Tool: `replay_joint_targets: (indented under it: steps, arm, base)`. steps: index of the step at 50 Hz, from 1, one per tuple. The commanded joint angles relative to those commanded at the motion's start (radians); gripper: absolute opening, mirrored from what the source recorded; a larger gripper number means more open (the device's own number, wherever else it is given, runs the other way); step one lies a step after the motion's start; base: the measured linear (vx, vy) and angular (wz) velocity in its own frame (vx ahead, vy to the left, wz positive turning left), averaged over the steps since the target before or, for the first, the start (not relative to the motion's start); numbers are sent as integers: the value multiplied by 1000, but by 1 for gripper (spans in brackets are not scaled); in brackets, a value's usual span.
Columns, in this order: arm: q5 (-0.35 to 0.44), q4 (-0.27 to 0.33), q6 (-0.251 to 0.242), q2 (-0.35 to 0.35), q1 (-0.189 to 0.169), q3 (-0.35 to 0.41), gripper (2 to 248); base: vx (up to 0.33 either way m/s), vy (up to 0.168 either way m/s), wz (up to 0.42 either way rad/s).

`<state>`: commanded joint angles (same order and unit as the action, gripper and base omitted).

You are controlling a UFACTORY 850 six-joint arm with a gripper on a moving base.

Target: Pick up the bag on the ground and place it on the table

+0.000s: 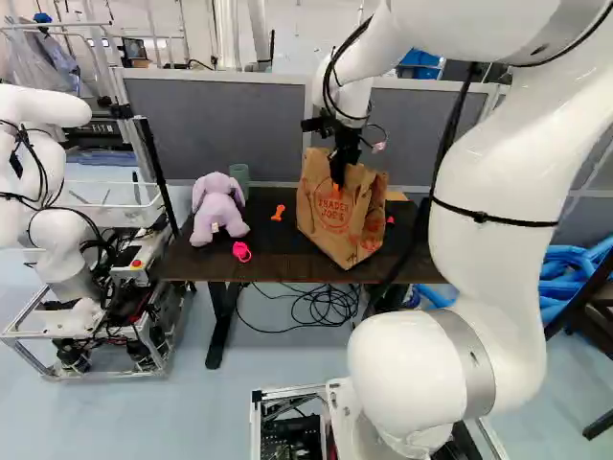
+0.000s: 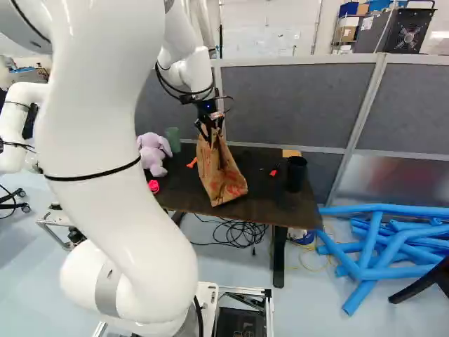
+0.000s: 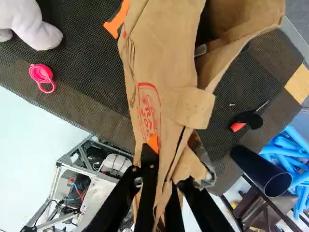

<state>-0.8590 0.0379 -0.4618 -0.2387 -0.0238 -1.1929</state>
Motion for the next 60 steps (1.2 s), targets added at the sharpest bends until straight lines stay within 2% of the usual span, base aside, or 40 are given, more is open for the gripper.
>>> replay_joint_targets:
  steps: [24,25,29,30,34,35,39,40,45,46,50,51,55,56,60]
  arm:
    - [0,0,0,-29,0,-7,21]
    - [0,0,0,-29,0,-7,32]
    - [0,0,0,-29,0,-7,32]
    - [0,0,0,-29,0,-7,64]
    - [0,0,0,-29,0,-7,64]
    - [0,0,0,-29,0,-7,98]
    - [0,0,0,-29,0,-7,98]
    - [0,0,0,-29,0,-7,133]
    - [0,0,0,-29,0,-7,133]
    - [0,0,0,-29,0,-7,169]
    - [0,0,0,-29,0,-7,169]
    - [0,0,0,-29,0,-7,206]
    - [0,0,0,-29,0,-7,206]
    - [0,0,0,-29,0,-7,242]
    - [0,0,0,-29,0,-7,242]
  base:
    - [0,0,0]
    - [0,0,0]
    - [0,0,0]
    - [0,0,0]
    - [0,0,0]
    - [0,0,0]
    - [0,0,0]
    - [0,0,0]
    - [0,0,0]
    - [0,0,0]
    - [0,0,0]
    - [0,0,0]
    - [0,0,0]
    - [0,0,0]
    - [0,0,0]
